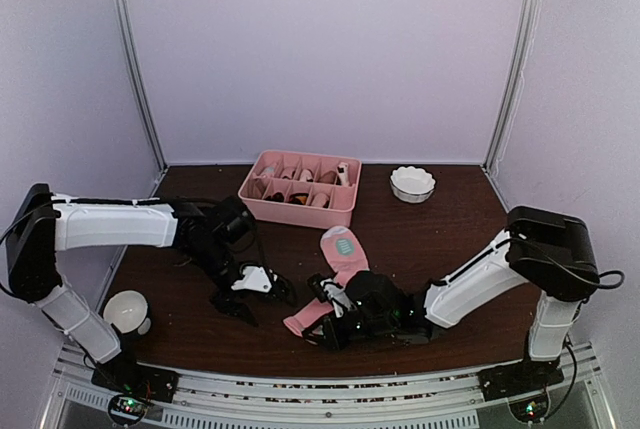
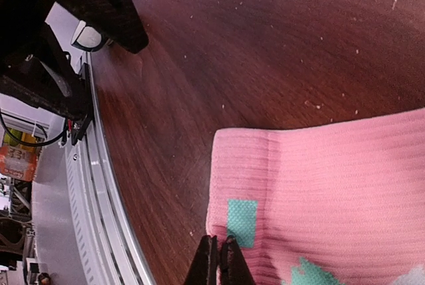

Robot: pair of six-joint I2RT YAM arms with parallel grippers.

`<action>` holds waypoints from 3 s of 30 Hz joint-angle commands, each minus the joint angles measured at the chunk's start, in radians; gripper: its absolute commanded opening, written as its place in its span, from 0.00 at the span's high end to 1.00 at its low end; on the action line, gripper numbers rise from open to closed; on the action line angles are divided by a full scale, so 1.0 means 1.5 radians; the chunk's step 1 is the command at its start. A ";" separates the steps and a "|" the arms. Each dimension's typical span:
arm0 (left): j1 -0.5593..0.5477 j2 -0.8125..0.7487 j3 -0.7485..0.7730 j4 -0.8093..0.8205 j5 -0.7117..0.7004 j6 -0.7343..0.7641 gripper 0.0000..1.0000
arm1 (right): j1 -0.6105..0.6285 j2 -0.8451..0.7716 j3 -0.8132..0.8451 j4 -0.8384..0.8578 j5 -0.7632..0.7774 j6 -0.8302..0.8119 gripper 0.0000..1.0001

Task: Roll the socks
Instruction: Pick up the sock from the center of the board, then roll the sock at the center of the board.

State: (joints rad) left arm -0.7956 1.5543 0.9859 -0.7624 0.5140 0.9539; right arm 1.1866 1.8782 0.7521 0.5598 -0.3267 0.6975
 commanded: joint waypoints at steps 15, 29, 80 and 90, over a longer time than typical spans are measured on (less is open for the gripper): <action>-0.138 0.113 0.015 0.191 -0.094 0.026 0.51 | -0.023 0.036 -0.132 0.222 -0.036 0.168 1.00; -0.173 0.175 0.047 0.212 -0.135 0.030 0.59 | -0.032 0.059 -0.163 0.328 -0.059 0.225 1.00; -0.170 0.148 0.015 0.014 -0.239 -0.143 1.00 | -0.114 0.070 0.286 -0.454 0.176 -0.257 0.00; -0.121 0.181 0.052 -0.015 -0.165 -0.147 1.00 | -0.141 -0.082 0.183 -0.407 0.329 -0.244 0.00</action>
State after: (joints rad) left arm -0.9974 1.7737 1.0435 -0.6987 0.2260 0.7422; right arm 0.9821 1.9259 1.1477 -0.0788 -0.0143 0.3164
